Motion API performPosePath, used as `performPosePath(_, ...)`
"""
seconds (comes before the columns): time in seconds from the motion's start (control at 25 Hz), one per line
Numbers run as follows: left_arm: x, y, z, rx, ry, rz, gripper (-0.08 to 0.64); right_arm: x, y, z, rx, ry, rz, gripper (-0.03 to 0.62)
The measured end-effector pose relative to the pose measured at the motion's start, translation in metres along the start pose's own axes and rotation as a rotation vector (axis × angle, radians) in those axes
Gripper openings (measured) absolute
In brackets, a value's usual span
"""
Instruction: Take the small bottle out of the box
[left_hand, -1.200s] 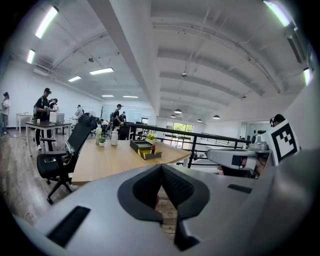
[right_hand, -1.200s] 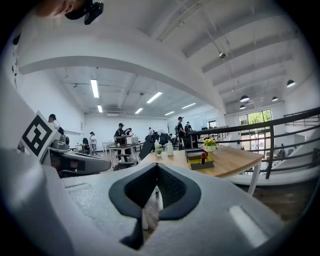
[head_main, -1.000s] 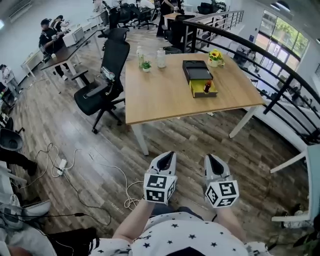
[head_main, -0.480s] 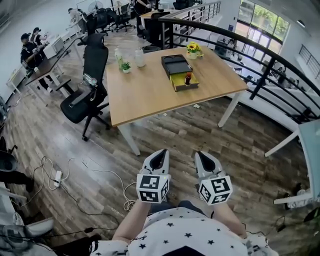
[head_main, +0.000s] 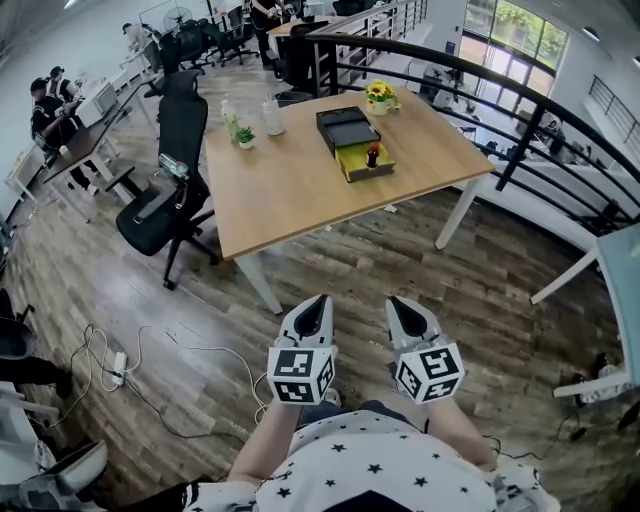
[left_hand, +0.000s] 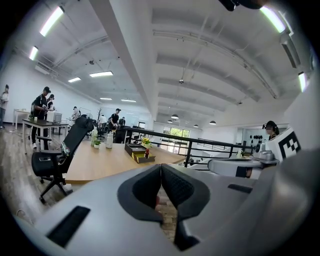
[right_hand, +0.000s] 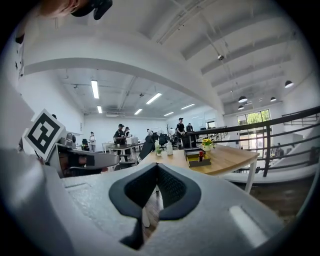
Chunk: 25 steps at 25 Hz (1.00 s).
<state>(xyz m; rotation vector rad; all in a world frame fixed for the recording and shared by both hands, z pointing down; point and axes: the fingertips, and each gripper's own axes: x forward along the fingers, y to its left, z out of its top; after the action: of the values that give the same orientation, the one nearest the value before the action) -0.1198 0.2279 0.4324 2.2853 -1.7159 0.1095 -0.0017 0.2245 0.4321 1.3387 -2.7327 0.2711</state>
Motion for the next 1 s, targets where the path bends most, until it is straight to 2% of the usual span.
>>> performPosePath(0.32, 0.015, 0.021, 0.002, 0.014, 0.014, -0.054, 0.006, 0.028, 0.005, -0.004, 0.018, 0.013, -0.013, 0.006)
performPosePath(0.36, 0.017, 0.025, 0.003, 0.017, 0.016, -0.063, 0.017, 0.032, 0.007, -0.004, 0.019, 0.013, -0.014, 0.006)
performPosePath(0.4, 0.019, 0.028, 0.003, 0.022, 0.018, -0.072, 0.066, 0.036, 0.008, -0.005, 0.02, 0.013, -0.014, 0.01)
performPosePath(0.68, 0.034, 0.053, 0.012, 0.041, 0.016, -0.128, 0.148, 0.063, 0.013, -0.004, 0.018, 0.016, -0.05, 0.071)
performPosePath(1.0, 0.054, 0.066, 0.021, 0.047, 0.019, -0.152, 0.175, 0.08, 0.005, -0.004, 0.03, 0.031, -0.074, 0.112)
